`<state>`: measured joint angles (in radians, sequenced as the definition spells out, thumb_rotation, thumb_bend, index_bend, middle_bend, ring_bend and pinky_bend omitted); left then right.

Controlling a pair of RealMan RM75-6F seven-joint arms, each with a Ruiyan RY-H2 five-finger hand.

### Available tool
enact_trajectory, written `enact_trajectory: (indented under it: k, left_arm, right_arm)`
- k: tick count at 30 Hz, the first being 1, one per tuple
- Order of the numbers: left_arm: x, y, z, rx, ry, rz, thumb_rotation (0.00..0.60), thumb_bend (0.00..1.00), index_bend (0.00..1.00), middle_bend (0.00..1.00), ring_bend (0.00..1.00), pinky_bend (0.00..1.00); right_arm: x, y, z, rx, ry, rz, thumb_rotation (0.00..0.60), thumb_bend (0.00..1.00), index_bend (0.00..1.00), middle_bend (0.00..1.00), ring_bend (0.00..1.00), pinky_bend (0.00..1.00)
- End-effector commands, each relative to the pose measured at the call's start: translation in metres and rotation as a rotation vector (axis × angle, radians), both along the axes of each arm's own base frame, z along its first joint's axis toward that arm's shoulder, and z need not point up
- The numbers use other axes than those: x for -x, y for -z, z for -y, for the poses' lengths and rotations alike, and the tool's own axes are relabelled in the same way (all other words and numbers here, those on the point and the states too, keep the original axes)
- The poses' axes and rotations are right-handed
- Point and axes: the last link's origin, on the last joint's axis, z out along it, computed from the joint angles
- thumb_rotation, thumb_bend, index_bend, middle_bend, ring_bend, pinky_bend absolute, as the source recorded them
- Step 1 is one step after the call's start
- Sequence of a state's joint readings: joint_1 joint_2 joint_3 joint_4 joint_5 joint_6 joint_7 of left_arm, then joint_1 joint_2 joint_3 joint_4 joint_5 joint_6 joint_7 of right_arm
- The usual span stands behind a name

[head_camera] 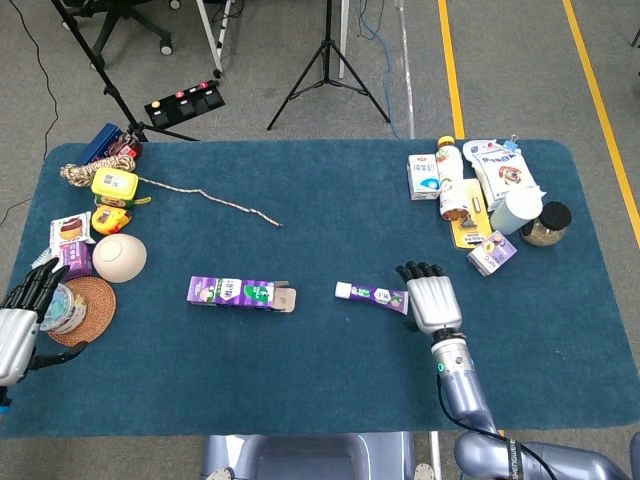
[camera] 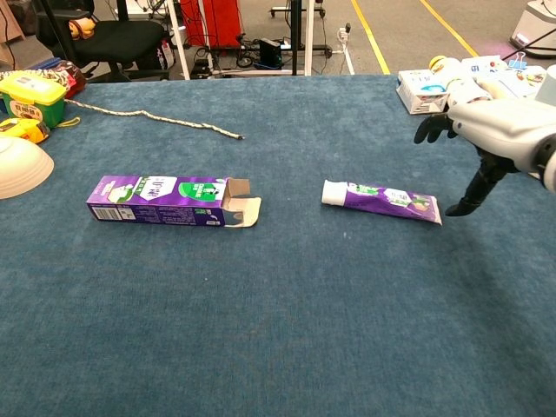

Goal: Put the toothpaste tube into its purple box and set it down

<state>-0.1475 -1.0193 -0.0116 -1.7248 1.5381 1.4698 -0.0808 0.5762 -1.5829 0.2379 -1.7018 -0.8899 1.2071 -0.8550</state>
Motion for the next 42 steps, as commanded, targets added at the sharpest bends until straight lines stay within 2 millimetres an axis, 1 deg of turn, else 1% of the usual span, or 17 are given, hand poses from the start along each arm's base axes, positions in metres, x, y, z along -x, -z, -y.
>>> enact_trajectory:
  k: [1,4,8,10,13,19,27,30,32,38,42]
  left_arm:
    - [0.000,0.000,0.000,0.000,-0.004,0.001,0.600,0.07,0.00,0.00,0.00,0.15]
    - [0.001,-0.001,0.000,-0.001,-0.007,-0.001,0.600,0.08,0.00,0.00,0.00,0.15]
    - [0.002,-0.002,-0.001,0.001,-0.015,-0.001,0.600,0.07,0.00,0.00,0.00,0.15]
    - [0.002,-0.001,-0.002,0.007,-0.018,-0.001,0.600,0.07,0.00,0.00,0.00,0.15]
    - [0.003,-0.001,-0.002,0.012,-0.020,0.000,0.600,0.07,0.00,0.00,0.00,0.15]
    - [0.004,-0.001,-0.004,0.013,-0.030,-0.002,0.600,0.08,0.00,0.00,0.00,0.16]
    - [0.004,0.002,-0.006,0.023,-0.036,-0.005,0.600,0.07,0.00,0.00,0.00,0.16]
    - [0.005,0.005,-0.008,0.029,-0.043,-0.013,0.600,0.07,0.00,0.00,0.00,0.16]
    - [0.005,0.005,-0.008,0.029,-0.046,-0.015,0.600,0.08,0.00,0.00,0.00,0.16]
    - [0.005,0.009,-0.010,0.035,-0.051,-0.023,0.600,0.08,0.00,0.00,0.00,0.16]
    - [0.004,0.011,-0.010,0.040,-0.053,-0.028,0.600,0.07,0.00,0.00,0.00,0.16]
  right_arm:
    - [-0.007,0.006,0.007,0.010,0.002,-0.006,0.600,0.04,0.25,0.23,0.23,0.23]
    - [-0.012,0.012,0.010,0.019,-0.002,-0.013,0.600,0.11,0.30,0.27,0.26,0.25]
    - [-0.016,0.020,0.011,0.016,0.007,-0.017,0.600,0.12,0.32,0.29,0.27,0.27]
    - [-0.016,0.032,0.012,-0.006,0.027,-0.022,0.600,0.13,0.33,0.29,0.28,0.27]
    - [-0.015,0.039,0.012,-0.012,0.044,-0.012,0.600,0.13,0.33,0.29,0.28,0.28]
    - [-0.015,0.046,0.015,-0.008,0.050,-0.010,0.600,0.14,0.33,0.31,0.29,0.31]
    - [-0.019,0.055,0.019,-0.014,0.056,-0.009,0.600,0.24,0.36,0.35,0.32,0.39]
    - [-0.015,0.063,0.022,-0.013,0.074,-0.025,0.600,0.24,0.37,0.35,0.33,0.39]
    - [-0.014,0.066,0.022,-0.010,0.078,-0.024,0.600,0.25,0.37,0.36,0.35,0.39]
    - [-0.012,0.069,0.025,-0.010,0.084,-0.006,0.600,0.28,0.38,0.38,0.37,0.43]
    - [-0.012,0.070,0.027,-0.004,0.084,0.010,0.600,0.28,0.44,0.42,0.41,0.51]
